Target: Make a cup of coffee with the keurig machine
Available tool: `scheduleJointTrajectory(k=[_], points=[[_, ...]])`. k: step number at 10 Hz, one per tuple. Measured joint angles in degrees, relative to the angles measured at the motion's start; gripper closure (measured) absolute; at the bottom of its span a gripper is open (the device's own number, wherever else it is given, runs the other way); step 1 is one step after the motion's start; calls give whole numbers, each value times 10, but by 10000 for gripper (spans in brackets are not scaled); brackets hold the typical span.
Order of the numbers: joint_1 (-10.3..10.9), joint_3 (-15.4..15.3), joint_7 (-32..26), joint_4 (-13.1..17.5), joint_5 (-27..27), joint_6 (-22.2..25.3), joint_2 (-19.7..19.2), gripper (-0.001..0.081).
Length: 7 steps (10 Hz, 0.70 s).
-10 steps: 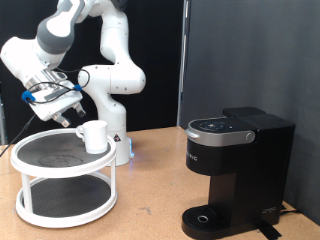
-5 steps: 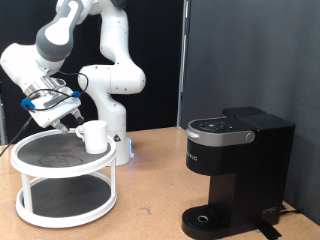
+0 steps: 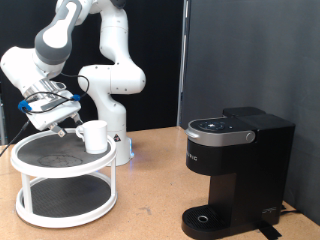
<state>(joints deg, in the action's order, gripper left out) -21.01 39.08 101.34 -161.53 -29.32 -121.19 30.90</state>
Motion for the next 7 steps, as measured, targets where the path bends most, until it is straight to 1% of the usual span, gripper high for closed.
scheduleJointTrajectory(k=[5,6,7], points=[[10,0,-4,1,-16,0,-10,72],[11,0,-4,2,-17,0,-10,168],[12,0,-4,2,-17,0,-11,352]])
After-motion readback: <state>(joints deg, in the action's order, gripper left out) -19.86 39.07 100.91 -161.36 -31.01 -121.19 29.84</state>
